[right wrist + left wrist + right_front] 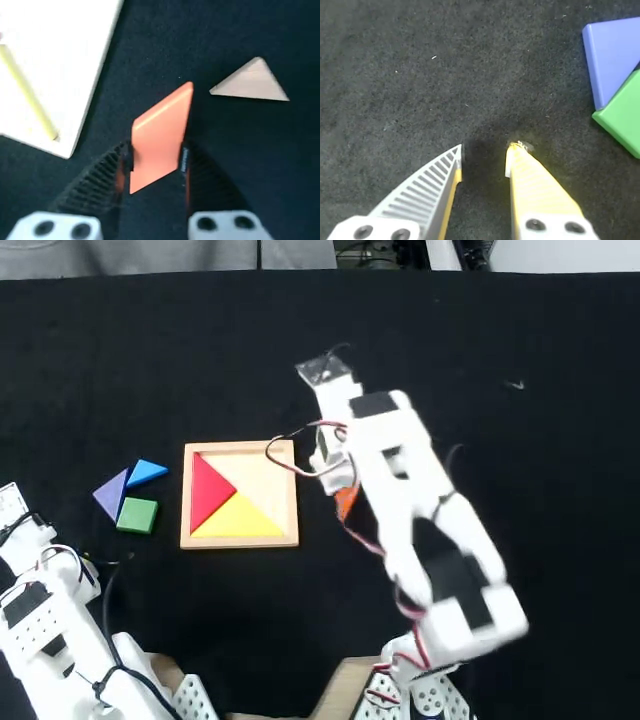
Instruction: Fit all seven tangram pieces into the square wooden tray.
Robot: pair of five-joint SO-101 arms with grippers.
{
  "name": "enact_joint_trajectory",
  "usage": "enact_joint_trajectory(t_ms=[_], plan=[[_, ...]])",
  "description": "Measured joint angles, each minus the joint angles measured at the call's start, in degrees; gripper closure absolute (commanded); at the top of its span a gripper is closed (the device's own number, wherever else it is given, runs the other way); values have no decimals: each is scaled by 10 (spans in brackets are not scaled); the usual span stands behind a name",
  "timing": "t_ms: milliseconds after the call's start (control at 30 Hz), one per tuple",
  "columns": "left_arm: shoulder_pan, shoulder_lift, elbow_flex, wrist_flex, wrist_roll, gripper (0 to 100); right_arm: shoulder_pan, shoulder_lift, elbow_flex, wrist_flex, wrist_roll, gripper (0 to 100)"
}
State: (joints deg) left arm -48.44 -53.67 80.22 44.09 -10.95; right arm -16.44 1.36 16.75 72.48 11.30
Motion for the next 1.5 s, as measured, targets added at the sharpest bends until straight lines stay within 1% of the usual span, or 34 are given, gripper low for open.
enact_joint_trajectory(t_ms=[200, 333, 400, 533, 567, 733, 833, 1033, 1200, 1333, 1500], plan=[[0, 0, 0, 0, 0, 841, 0, -174, 85, -20, 42, 980], [0, 0, 0, 0, 0, 841, 0, -273, 86, -22, 61, 980], [0, 0, 0, 0, 0, 841, 0, -295, 79, -18, 63, 980], [0, 0, 0, 0, 0, 841, 0, -292, 33, 37, 65, 976], [0, 0, 0, 0, 0, 841, 0, -285, 18, 51, 65, 962], [0, 0, 0, 0, 0, 841, 0, -265, -38, 113, 62, 798], [0, 0, 0, 0, 0, 841, 0, -279, -76, 146, 42, 746], [0, 0, 0, 0, 0, 841, 0, -336, -86, 162, 37, 743], [0, 0, 0, 0, 0, 841, 0, -342, -43, 161, 37, 744], [0, 0, 0, 0, 0, 841, 35, -342, -19, 156, 55, 744], [0, 0, 0, 0, 0, 841, 73, -342, 84, 74, 71, 744]])
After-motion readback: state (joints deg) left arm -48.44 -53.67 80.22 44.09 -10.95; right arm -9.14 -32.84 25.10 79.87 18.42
